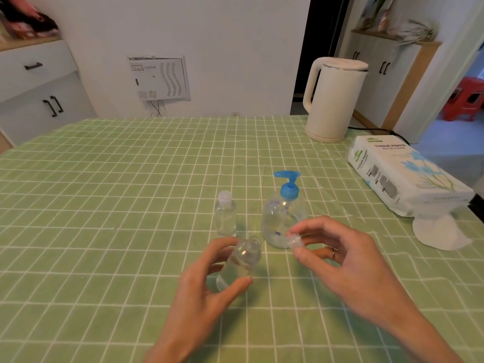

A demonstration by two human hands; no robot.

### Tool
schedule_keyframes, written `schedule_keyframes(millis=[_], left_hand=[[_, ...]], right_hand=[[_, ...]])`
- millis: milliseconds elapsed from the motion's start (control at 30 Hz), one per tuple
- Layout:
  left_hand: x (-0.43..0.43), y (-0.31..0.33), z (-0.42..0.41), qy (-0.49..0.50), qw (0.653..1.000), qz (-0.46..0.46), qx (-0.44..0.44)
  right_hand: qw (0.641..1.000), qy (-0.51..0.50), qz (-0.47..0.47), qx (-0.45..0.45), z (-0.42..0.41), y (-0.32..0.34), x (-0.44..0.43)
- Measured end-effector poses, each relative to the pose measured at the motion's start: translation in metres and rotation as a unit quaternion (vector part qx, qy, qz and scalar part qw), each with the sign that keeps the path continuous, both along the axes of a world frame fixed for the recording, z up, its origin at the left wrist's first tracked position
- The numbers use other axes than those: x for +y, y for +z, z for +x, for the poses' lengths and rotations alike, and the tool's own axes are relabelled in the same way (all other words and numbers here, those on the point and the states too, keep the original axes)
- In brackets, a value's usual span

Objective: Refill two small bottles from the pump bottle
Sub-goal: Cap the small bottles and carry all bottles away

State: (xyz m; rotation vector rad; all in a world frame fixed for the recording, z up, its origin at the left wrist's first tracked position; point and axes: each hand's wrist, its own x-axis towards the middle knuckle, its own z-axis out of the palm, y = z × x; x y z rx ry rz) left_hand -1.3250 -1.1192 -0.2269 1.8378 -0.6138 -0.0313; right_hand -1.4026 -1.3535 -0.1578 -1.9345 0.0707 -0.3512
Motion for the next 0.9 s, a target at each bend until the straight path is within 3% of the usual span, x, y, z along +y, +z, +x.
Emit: schedule_keyframes(millis=[467,633,767,900], left_hand=[[-0.007,0.001,0.0,-0.041,0.997,0.052,-0.036],[-0.008,0.001,0.0,-0.048,0.997,0.052,-0.033],[-0.007,0.0,0.001,-0.051,0.997,0.05,-0.029],[-0.008,0.001,0.001,-0.052,0.997,0.048,-0.031]], right_hand=[[0.991,0.022,-0.128,0.003,0.001,0.007,0.011],[0.975,0.06,-0.215,-0.011,0.006,0.011,0.014],[0.958,0.032,-0.285,0.026,0.008,0.015,0.014],[0.96,0.059,-0.271,0.029,0.006,0.017,0.015]])
